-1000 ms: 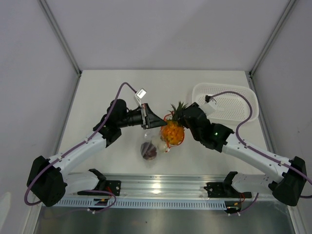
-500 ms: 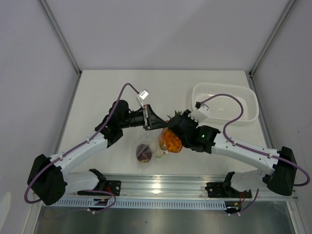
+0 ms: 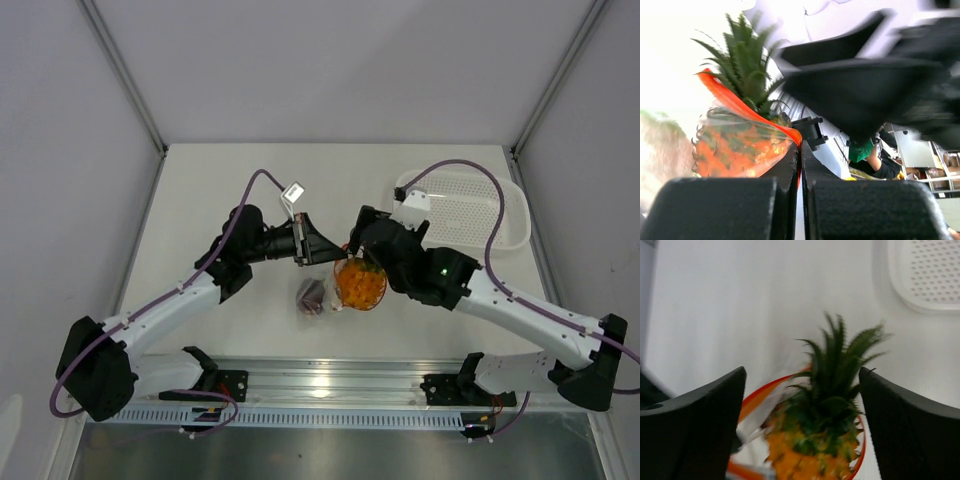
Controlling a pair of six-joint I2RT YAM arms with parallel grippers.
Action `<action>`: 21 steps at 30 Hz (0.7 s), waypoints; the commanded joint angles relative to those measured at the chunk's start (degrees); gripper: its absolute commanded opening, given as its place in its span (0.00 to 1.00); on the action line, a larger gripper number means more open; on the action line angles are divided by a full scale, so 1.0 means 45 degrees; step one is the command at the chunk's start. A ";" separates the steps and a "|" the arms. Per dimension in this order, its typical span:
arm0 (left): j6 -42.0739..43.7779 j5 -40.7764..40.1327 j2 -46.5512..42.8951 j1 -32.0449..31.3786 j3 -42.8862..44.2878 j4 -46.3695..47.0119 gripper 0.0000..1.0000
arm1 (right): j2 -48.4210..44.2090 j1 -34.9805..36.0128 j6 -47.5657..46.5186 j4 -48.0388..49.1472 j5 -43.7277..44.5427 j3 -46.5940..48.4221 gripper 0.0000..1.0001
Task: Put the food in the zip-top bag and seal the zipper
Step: Place the fake fruit in the zipper food storage bag.
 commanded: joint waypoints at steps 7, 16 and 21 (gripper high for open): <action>-0.0131 -0.0079 0.0383 -0.0084 0.0416 0.1286 0.01 | -0.2439 -0.2068 -0.1305 -0.2450 -0.3389 0.1422 0.99; -0.0131 0.0000 0.0481 -0.0065 0.0787 0.1188 0.00 | -0.3668 -0.3028 -0.0678 -0.2494 -0.6708 -0.1679 0.79; -0.0053 0.0019 0.0422 -0.0065 0.0846 0.1032 0.01 | -0.4334 -0.2950 -0.0327 -0.1887 -0.7630 -0.2660 0.48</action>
